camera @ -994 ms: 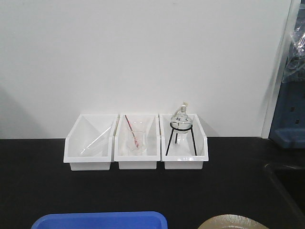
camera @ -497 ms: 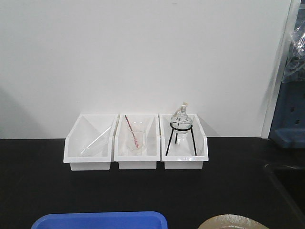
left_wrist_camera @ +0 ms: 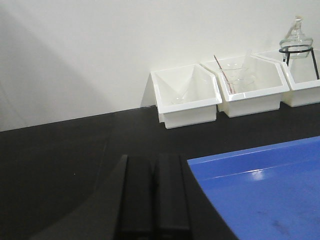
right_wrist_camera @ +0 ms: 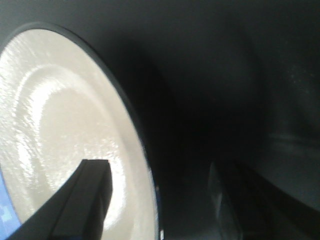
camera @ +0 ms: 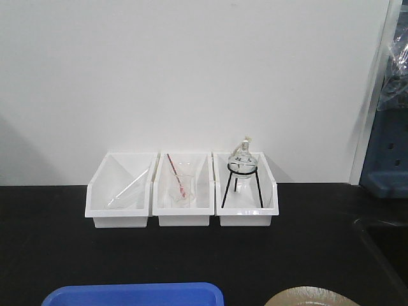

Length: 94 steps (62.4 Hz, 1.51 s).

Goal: Place disk in tray to left cabinet

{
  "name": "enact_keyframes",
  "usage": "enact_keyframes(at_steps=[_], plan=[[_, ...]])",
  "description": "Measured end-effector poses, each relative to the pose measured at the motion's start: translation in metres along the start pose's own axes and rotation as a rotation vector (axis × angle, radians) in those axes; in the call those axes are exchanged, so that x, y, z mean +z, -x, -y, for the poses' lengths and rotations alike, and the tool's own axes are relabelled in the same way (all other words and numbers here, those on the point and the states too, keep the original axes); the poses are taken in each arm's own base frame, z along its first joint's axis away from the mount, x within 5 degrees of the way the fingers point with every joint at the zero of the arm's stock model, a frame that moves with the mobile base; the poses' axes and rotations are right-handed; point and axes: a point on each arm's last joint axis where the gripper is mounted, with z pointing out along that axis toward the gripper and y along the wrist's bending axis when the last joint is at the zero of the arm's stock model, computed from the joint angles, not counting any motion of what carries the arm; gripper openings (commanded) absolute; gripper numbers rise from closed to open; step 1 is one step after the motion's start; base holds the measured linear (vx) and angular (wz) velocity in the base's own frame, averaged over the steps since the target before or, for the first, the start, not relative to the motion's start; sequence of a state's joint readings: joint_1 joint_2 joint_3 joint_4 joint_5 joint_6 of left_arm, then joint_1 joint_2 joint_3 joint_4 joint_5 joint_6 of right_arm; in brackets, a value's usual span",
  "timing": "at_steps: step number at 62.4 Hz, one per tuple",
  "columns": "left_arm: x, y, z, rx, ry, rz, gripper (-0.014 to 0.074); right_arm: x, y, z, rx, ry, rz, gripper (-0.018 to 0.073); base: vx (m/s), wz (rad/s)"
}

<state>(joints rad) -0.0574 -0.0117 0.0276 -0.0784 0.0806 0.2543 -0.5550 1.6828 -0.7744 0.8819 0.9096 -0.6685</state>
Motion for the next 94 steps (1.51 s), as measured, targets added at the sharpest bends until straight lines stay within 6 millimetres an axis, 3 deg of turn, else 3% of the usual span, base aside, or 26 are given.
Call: enact_keyframes(at_steps=[24,48,62,69,80,94], plan=[[0.000,0.000,0.000,0.000,0.000,0.000,-0.0006,0.026,0.010,0.006,0.033,0.172,0.008,0.0477,0.00,0.00],[0.000,0.000,0.000,0.000,0.000,0.000,-0.0006,0.039,0.012,0.013,0.019,0.207,-0.019,0.0475,0.00,0.00],[0.000,0.000,0.000,0.000,0.000,0.000,-0.0006,0.051,0.008,-0.002,-0.024,0.240,-0.052,0.0444,0.00,0.00],[0.000,0.000,0.000,0.000,0.000,0.000,-0.0006,0.058,0.007,-0.011,-0.040,0.236,-0.057,0.0347,0.00,0.00],[0.000,0.000,0.000,0.000,0.000,0.000,-0.0006,0.062,0.008,-0.014,-0.027,0.239,-0.047,-0.0015,0.00,0.00],[0.000,0.000,0.000,0.000,0.000,0.000,-0.0006,0.060,0.010,-0.019,-0.007,0.275,-0.030,-0.0006,0.00,0.00]])
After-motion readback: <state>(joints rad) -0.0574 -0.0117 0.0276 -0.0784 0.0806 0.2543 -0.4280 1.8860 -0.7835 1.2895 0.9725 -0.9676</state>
